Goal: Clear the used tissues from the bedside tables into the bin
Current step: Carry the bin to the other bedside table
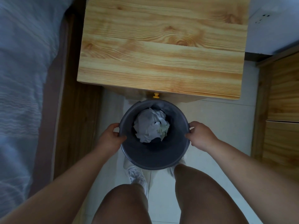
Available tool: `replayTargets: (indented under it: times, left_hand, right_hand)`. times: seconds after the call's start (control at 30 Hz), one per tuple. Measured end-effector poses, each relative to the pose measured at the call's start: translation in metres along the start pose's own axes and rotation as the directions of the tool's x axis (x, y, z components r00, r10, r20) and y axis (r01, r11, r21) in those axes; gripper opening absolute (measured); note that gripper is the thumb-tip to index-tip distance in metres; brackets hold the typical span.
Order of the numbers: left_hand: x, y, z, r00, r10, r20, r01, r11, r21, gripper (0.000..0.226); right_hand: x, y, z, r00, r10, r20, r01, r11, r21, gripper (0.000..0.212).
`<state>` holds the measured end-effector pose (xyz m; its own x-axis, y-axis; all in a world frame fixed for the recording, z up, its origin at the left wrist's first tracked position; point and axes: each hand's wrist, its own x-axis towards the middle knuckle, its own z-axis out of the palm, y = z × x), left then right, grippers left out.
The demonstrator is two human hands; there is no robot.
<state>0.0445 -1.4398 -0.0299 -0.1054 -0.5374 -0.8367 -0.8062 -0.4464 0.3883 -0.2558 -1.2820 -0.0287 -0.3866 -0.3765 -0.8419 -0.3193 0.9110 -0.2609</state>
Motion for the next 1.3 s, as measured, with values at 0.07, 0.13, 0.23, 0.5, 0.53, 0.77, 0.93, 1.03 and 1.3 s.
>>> replayTargets:
  times: [0.07,0.13,0.23,0.5,0.53,0.77,0.93,1.03,1.3]
  left_hand:
    - [-0.009,0.003,-0.005,1.0,-0.002,0.016,0.002,1.0,0.003,0.053]
    - [-0.021,0.007,-0.013,1.0,0.017,0.017,-0.017,1.0,-0.004,0.053]
    - [-0.052,0.014,-0.031,0.999,0.037,0.006,-0.037,0.999,0.003,0.046]
    - [-0.191,0.055,-0.107,0.999,0.029,-0.019,-0.03,0.999,-0.022,0.048]
    - [-0.211,0.061,-0.118,0.999,0.032,-0.018,-0.033,0.999,-0.04,0.053]
    - [-0.354,0.103,-0.19,0.988,0.122,-0.096,-0.129,0.989,-0.07,0.042]
    - [-0.429,0.121,-0.226,0.974,0.193,-0.122,-0.214,0.958,-0.193,0.036]
    - [-0.465,0.121,-0.241,0.967,0.22,-0.126,-0.245,0.942,-0.231,0.035]
    - [-0.54,0.083,-0.233,0.953,0.185,-0.24,-0.273,0.867,-0.418,0.032]
  right_hand:
    - [-0.01,-0.003,-0.002,1.0,-0.015,0.02,0.014,1.0,0.022,0.024]
    - [-0.024,-0.004,-0.005,0.999,-0.038,0.029,0.036,0.997,0.064,0.023]
    - [-0.055,-0.011,-0.017,0.997,-0.074,0.01,0.073,0.993,0.092,0.019]
    - [-0.189,-0.059,-0.087,0.992,-0.128,-0.001,0.127,0.984,0.124,0.013]
    - [-0.211,-0.067,-0.098,0.99,-0.138,-0.006,0.138,0.983,0.12,0.016]
    - [-0.355,-0.118,-0.162,0.968,-0.24,-0.079,0.25,0.955,0.158,0.054]
    - [-0.428,-0.14,-0.19,0.949,-0.295,-0.107,0.309,0.939,0.151,0.08]
    - [-0.453,-0.152,-0.203,0.932,-0.331,-0.149,0.35,0.929,0.124,0.082]
    - [-0.482,-0.183,-0.239,0.816,-0.577,-0.025,0.575,0.816,-0.051,0.073]
